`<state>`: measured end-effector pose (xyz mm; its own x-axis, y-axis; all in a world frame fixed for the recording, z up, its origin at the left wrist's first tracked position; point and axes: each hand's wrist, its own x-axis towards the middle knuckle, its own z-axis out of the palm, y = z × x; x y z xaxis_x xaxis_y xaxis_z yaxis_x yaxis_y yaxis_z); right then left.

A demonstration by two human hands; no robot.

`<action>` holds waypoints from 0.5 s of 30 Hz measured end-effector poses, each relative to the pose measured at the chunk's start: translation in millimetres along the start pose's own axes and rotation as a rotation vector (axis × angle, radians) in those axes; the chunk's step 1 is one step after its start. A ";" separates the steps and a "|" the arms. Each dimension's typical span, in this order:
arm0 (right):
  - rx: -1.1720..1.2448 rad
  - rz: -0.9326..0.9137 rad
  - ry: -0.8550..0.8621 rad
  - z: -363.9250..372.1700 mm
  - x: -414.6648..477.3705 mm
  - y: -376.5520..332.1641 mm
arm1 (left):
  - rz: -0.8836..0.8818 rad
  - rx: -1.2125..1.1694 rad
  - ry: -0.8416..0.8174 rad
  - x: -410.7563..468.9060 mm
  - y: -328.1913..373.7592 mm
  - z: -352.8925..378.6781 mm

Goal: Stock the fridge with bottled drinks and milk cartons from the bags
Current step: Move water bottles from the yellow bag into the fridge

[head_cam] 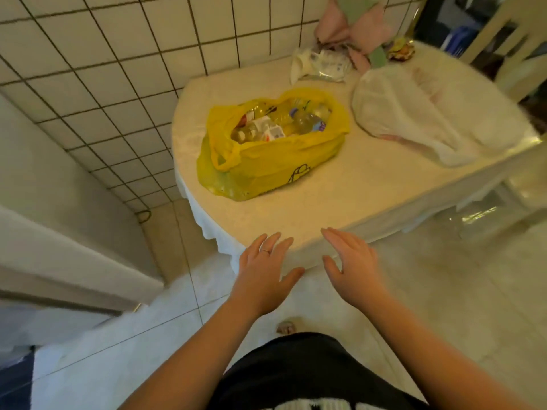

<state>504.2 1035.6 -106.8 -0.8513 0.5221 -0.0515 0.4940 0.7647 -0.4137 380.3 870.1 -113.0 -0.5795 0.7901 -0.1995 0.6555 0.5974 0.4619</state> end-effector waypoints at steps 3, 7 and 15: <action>0.034 -0.008 0.026 -10.3 27.7 13.7 | 0.005 0.008 0.015 36.6 8.1 -7.9; 0.069 -0.023 0.031 -21.4 65.6 33.5 | -0.005 0.006 0.039 69.8 18.7 -13.7; 0.121 -0.155 0.093 -49.4 168.4 72.6 | -0.044 -0.060 0.309 146.9 38.5 -22.0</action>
<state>405.5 1197.8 -100.6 -0.8928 0.4385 0.1029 0.3289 0.7908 -0.5162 309.8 1006.2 -105.6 -0.7326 0.6791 0.0469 0.6019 0.6141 0.5105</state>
